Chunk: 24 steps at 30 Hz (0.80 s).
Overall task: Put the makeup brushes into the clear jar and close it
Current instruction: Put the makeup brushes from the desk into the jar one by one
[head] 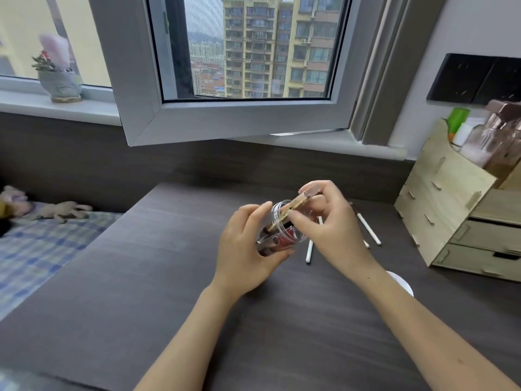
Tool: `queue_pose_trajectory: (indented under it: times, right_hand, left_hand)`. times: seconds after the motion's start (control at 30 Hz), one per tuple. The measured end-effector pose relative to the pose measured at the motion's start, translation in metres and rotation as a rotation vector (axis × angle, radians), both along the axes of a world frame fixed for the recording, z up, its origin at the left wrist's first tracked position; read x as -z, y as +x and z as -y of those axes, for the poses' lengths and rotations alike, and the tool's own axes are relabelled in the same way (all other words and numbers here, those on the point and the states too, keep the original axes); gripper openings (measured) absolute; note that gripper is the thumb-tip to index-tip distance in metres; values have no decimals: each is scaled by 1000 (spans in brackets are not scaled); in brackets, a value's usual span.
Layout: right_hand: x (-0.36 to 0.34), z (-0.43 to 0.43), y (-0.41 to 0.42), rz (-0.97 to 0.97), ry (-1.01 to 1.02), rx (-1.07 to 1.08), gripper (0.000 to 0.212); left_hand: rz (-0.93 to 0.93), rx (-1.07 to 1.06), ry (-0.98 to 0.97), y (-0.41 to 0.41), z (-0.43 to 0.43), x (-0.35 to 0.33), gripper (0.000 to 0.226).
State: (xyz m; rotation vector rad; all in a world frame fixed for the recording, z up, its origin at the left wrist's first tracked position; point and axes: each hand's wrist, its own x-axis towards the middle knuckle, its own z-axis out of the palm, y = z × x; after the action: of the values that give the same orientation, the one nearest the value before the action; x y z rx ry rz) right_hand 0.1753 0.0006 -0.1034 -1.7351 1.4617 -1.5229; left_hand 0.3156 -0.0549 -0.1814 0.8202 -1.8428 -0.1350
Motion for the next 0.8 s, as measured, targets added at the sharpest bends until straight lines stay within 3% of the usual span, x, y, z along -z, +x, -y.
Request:
queue_pose_trajectory:
  times: [0.07, 0.13, 0.27, 0.33, 0.4, 0.5, 0.6, 0.7, 0.8]
  right_hand:
    - [5, 0, 2, -91, 32, 36, 17]
    - [7, -1, 0, -303, -7, 135, 10]
    - [8, -5, -3, -653, -82, 166, 24]
    - [10, -5, -7, -626, -67, 71, 29]
    - [14, -3, -18, -378, -30, 5, 28]
    - [26, 13, -50, -51, 45, 262, 22]
    - [46, 38, -92, -231, 218, 570, 21]
    - [63, 61, -111, -428, 387, 598, 20]
    - [68, 84, -111, -555, 422, 582, 23]
  left_hand:
    - [18, -1, -17, 0, 0, 1, 81]
    - [20, -7, -16, 0, 0, 1, 80]
    - [6, -6, -13, 1, 2, 2, 80]
    - [5, -16, -11, 2, 2, 2, 81]
    - [-23, -27, -4, 4, 4, 1, 81]
    - [-117, -66, 20, 7, 8, 0, 78]
    - [-179, -92, 74, 9, 10, -2, 77]
    - [-194, -111, 96, 8, 12, -2, 76]
    - [-183, -112, 91, 7, 11, -2, 76]
